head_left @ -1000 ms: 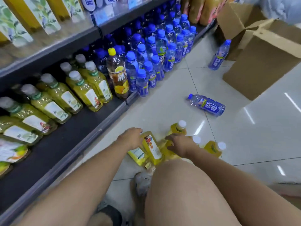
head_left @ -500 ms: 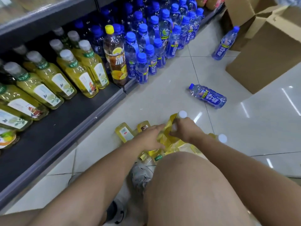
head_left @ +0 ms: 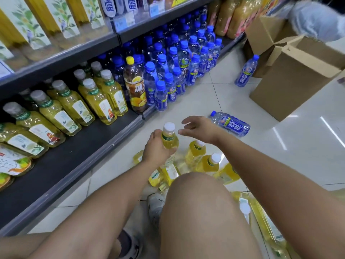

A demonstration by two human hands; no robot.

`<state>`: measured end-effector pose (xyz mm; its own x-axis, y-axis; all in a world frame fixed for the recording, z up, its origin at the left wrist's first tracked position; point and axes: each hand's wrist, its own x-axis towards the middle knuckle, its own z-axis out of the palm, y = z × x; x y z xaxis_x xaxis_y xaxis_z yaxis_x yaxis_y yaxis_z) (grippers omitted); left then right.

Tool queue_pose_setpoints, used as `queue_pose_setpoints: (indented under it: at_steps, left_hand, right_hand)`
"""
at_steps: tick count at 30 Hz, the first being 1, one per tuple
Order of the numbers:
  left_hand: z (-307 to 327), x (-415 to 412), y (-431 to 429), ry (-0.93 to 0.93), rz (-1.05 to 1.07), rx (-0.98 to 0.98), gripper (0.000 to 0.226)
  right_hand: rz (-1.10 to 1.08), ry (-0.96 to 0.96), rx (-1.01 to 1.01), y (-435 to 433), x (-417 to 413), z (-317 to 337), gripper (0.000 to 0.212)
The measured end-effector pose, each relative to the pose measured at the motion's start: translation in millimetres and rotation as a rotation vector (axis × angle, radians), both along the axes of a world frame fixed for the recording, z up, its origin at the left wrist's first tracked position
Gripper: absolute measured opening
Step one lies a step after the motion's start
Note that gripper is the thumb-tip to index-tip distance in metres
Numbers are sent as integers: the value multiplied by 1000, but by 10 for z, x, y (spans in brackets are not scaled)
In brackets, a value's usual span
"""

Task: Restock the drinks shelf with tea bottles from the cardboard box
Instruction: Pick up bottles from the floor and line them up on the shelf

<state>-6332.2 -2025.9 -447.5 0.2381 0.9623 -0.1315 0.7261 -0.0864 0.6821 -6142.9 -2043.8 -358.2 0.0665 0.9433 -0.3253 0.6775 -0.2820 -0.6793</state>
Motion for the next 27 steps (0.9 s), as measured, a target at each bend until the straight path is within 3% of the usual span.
queue_pose_setpoints:
  at_steps: [5,9,14,20,27]
  left_hand:
    - [-208,-291,185,-5,99,-14,67]
    - [-394,-484,342,-27,136,-77,72]
    - [-495,-699,468,-26,185,-117,75]
    - [-272,-998,498,-55,223,-111,76]
    - [299,-1461,348,-97,246,19,76]
  right_hand:
    - [-111,-397,-84,60,353,-489,55]
    - [13,-464,-280,139,370,-945,57]
    - [-31,-520,-262,167,332,-1215,44]
    - [55,-577,-182,170,24,-1048,33]
    - [195,-557,20,352,-786,-284,38]
